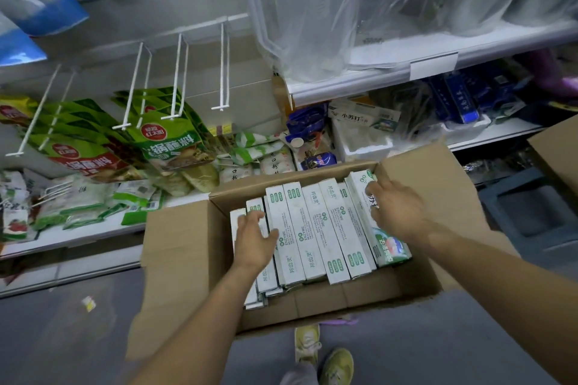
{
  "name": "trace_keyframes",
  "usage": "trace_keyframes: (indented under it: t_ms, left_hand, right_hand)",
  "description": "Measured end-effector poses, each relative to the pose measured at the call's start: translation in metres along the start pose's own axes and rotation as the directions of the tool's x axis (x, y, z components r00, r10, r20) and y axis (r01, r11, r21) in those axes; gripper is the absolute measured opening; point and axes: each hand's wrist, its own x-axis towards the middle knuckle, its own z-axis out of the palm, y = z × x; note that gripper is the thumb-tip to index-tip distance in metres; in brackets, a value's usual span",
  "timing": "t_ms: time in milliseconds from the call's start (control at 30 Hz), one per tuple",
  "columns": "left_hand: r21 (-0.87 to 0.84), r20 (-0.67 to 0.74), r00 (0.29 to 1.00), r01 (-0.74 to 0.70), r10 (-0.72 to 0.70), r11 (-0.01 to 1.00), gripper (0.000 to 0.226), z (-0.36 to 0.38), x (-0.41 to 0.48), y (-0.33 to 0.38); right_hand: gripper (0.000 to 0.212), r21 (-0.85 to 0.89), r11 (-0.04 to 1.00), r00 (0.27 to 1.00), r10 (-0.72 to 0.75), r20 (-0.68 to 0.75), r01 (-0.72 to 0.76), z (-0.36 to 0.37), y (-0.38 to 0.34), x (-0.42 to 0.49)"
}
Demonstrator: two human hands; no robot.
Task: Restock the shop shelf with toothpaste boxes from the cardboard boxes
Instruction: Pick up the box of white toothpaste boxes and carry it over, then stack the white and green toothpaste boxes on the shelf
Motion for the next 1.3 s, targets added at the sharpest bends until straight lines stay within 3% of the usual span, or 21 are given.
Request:
trace_keyframes:
  t_ms: [133, 333, 433, 533, 667, 800, 900, 967, 1133, 1300]
  left_hand:
    - [-0.133, 0.132, 0.961, 0.259, -0.242, 0.957, 0.049, 0.03, 0.01, -0.008]
    - [-0.231, 0.24, 0.884, 0.453, -0.401, 0.861, 0.08, 0.068, 0.03, -0.038]
    - [-0.26, 0.232, 0.868, 0.49, -0.438, 0.832, 0.091, 0.074, 0.037, -0.033]
    - [-0.304, 0.264, 0.825, 0.563, -0.5, 0.768, 0.104, 0.075, 0.045, -0.025]
    - [-0.323, 0.346, 0.773, 0.631, -0.532, 0.706, 0.082, 0.071, 0.052, -0.021]
    - [-0.399, 0.42, 0.762, 0.642, -0.492, 0.655, 0.069, 0.063, 0.052, -0.023]
    - [-0.476, 0.443, 0.769, 0.638, -0.461, 0.606, 0.031, 0.052, 0.044, -0.02]
    - [-0.523, 0.427, 0.802, 0.596, -0.418, 0.609, 0.017, 0.043, 0.037, -0.018]
    - [-0.603, 0.433, 0.865, 0.487, -0.254, 0.631, 0.024, 0.024, 0.022, 0.004]
    - [-0.666, 0.427, 0.893, 0.418, -0.144, 0.618, 0.022, 0.015, 0.005, 0.051]
  right_hand:
    - [0.04, 0.308, 0.908, 0.94, 0.201, 0.277, -0.284, 0.044, -0.019, 0.002]
    - [0.041, 0.568, 0.578, 0.802, 0.316, 0.507, -0.586, 0.096, -0.036, 0.004]
    - [0.055, 0.621, 0.44, 0.76, 0.336, 0.556, -0.649, 0.109, -0.035, 0.008]
    - [0.051, 0.634, 0.357, 0.727, 0.307, 0.614, -0.686, 0.11, -0.031, 0.016]
    - [0.045, 0.606, 0.302, 0.676, 0.268, 0.686, -0.735, 0.112, -0.024, 0.022]
    - [0.026, 0.648, 0.266, 0.7, 0.293, 0.652, -0.714, 0.098, -0.026, 0.013]
    - [0.011, 0.728, 0.126, 0.725, 0.306, 0.617, -0.674, 0.084, -0.016, 0.0]
    - [0.014, 0.759, 0.074, 0.744, 0.278, 0.608, -0.647, 0.074, -0.009, -0.008]
    - [0.02, 0.804, 0.015, 0.79, 0.197, 0.58, -0.594, 0.049, -0.002, -0.018]
    - [0.021, 0.855, 0.102, 0.858, 0.139, 0.494, -0.509, 0.009, 0.005, -0.016]
